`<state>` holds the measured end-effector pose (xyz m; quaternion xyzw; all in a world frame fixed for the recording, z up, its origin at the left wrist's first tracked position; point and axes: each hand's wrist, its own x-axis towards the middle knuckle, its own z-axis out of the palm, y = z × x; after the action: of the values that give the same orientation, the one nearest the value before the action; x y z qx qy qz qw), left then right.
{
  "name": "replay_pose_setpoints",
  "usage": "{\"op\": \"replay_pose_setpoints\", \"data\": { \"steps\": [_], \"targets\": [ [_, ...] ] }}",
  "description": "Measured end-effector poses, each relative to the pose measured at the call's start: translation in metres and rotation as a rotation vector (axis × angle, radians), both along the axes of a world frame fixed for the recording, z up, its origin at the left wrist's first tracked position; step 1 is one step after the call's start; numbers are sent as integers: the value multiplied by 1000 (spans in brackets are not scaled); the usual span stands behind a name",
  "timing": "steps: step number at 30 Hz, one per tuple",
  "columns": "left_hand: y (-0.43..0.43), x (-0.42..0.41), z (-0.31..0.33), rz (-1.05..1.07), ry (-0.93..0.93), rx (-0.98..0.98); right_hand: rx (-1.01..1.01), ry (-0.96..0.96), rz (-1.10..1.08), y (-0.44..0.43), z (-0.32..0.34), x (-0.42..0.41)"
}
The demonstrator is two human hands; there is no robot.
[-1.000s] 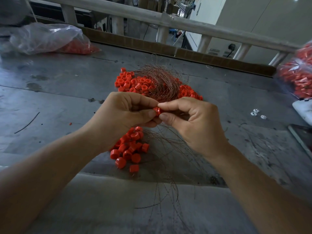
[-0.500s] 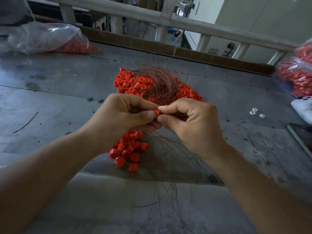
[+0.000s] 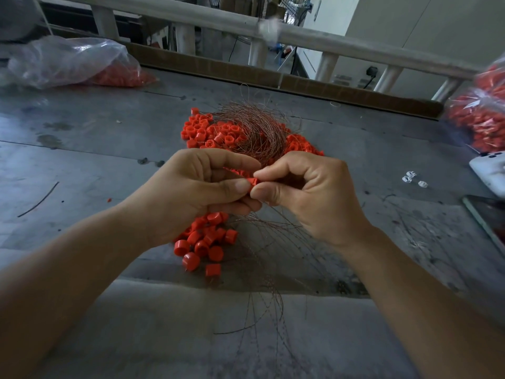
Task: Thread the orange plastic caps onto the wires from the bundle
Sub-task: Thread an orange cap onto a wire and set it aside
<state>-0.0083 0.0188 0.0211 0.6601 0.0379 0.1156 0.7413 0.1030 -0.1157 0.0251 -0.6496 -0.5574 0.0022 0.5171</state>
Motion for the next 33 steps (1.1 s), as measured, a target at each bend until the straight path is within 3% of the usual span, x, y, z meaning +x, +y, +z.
{"op": "replay_pose_setpoints", "data": {
  "steps": [6, 11, 17, 20, 25, 33],
  "targets": [
    [1, -1, 0, -22, 12, -3, 34, -31, 13, 2, -1, -3],
    [2, -3, 2, -75, -9, -27, -60, 108, 94, 0, 2, -1],
    [3, -2, 1, -101, 12, -37, -218, -127, 120, 0, 7, 0],
    [2, -3, 3, -134, -3, -68, -222, -143, 76, 0, 7, -1],
    [-5, -4, 2, -74, -42, 173, -293, -195, 43, 0, 4, -7],
    [-8, -6, 1, -115, -47, 119, -291, -232, 24, -2, 6, -15]
  ]
}}
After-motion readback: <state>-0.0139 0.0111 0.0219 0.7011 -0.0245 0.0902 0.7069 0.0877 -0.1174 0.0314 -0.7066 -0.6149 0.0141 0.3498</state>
